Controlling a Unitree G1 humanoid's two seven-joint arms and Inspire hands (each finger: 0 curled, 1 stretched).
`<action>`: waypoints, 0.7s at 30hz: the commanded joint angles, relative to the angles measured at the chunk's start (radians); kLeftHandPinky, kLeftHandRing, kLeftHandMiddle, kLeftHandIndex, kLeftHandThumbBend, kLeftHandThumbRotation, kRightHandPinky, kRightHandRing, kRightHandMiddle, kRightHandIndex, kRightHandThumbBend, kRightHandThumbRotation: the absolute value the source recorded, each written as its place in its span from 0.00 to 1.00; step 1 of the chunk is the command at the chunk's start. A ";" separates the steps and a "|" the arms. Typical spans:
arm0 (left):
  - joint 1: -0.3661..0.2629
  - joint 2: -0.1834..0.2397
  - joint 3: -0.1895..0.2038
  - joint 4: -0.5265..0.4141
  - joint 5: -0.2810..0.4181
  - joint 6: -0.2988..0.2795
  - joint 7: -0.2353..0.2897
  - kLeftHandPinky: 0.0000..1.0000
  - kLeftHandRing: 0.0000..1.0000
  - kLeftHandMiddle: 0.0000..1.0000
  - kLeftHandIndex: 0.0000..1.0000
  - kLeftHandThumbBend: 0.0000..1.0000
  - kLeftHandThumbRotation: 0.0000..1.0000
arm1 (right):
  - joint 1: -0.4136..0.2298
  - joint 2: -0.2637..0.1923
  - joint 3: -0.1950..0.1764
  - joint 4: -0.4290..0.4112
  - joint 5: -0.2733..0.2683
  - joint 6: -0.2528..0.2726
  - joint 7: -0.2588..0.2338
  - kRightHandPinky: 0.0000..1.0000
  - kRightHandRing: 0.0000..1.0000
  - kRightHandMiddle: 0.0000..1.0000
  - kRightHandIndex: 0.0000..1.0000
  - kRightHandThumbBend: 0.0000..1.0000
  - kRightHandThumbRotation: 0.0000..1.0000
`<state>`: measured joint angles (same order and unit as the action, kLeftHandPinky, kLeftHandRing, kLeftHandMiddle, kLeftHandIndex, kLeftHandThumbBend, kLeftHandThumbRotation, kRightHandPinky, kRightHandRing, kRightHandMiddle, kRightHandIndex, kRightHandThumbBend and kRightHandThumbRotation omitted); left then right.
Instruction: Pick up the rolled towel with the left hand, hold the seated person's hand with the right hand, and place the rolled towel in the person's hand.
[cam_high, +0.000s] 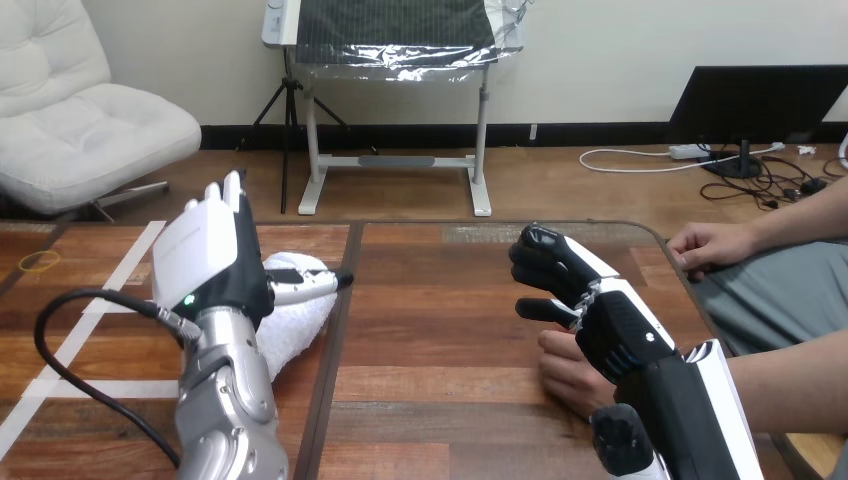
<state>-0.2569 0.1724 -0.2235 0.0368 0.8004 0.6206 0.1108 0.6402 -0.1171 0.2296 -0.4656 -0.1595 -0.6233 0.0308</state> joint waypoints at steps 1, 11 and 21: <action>-0.024 -0.005 -0.015 -0.050 0.033 0.023 0.013 1.00 1.00 1.00 0.99 0.96 0.36 | -0.030 0.002 -0.001 -0.015 0.011 -0.017 0.003 0.76 0.84 0.85 0.86 0.89 1.00; -0.030 -0.001 -0.036 -0.049 0.045 0.092 -0.031 1.00 1.00 1.00 1.00 0.95 0.40 | -0.034 -0.001 -0.008 -0.014 0.012 -0.020 0.004 0.76 0.84 0.85 0.86 0.89 1.00; -0.035 -0.006 -0.043 -0.036 0.044 0.125 -0.054 1.00 1.00 1.00 1.00 0.94 0.43 | -0.032 -0.003 -0.008 -0.018 0.015 -0.014 0.008 0.75 0.83 0.85 0.86 0.89 1.00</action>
<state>-0.2493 0.1616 -0.2501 0.0361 0.8242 0.7392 0.0628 0.6402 -0.1190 0.2272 -0.4656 -0.1566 -0.6234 0.0341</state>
